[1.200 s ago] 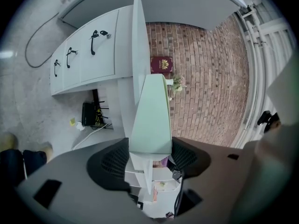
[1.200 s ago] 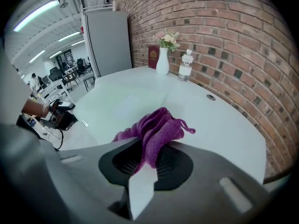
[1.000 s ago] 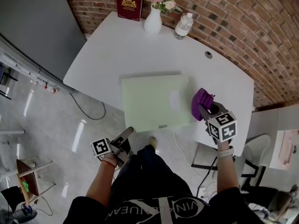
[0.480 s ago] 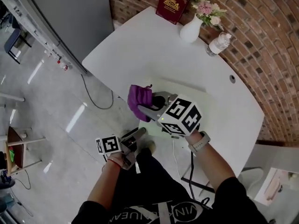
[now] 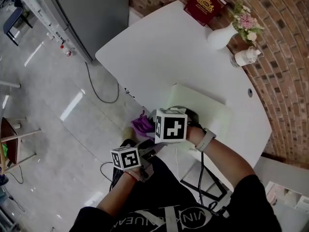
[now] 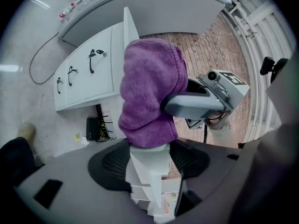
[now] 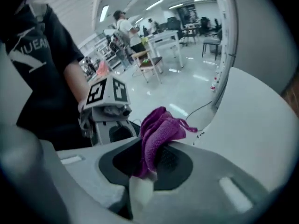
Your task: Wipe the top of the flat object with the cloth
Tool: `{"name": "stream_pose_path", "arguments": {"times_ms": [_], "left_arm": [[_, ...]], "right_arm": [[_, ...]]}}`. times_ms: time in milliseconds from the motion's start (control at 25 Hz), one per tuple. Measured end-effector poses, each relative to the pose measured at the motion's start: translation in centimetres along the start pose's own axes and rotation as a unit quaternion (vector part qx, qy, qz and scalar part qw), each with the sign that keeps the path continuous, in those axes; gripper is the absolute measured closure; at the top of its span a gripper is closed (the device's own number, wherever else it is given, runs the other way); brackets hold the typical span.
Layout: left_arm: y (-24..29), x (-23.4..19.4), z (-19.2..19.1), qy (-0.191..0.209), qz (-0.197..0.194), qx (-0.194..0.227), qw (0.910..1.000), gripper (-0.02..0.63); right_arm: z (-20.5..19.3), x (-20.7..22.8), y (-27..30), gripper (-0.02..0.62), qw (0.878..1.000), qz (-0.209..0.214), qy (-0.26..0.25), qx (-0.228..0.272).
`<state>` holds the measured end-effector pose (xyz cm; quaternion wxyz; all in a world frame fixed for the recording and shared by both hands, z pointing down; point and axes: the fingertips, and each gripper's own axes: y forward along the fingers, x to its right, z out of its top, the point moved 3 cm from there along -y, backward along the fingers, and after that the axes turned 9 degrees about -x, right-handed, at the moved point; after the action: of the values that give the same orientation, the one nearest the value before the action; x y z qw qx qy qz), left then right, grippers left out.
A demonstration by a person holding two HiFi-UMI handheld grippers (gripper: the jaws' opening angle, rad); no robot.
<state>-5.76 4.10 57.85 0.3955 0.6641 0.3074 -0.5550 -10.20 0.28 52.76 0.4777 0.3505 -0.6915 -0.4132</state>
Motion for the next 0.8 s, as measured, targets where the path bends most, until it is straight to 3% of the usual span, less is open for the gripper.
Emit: {"name": "stream_pose_path", "arguments": {"times_ms": [120, 200, 560, 800], "left_arm": [[0.0, 0.0, -0.1, -0.005, 0.002, 0.0, 1.0, 0.341], [-0.1, -0.1, -0.1, -0.008, 0.006, 0.008, 0.9999, 0.341], [-0.1, 0.0, -0.2, -0.015, 0.01, 0.018, 0.9997, 0.341], [-0.1, -0.1, -0.3, -0.015, 0.016, 0.024, 0.9995, 0.342]], "right_arm": [[-1.4, 1.0, 0.5, 0.531, 0.994, -0.039, -0.072, -0.078], [-2.0, 1.7, 0.5, 0.531, 0.991, -0.05, -0.089, -0.092], [-3.8, 5.2, -1.3, 0.531, 0.987, -0.088, -0.086, -0.103], [-5.1, 8.6, -3.1, 0.531, 0.975, -0.156, -0.086, -0.136]]}}
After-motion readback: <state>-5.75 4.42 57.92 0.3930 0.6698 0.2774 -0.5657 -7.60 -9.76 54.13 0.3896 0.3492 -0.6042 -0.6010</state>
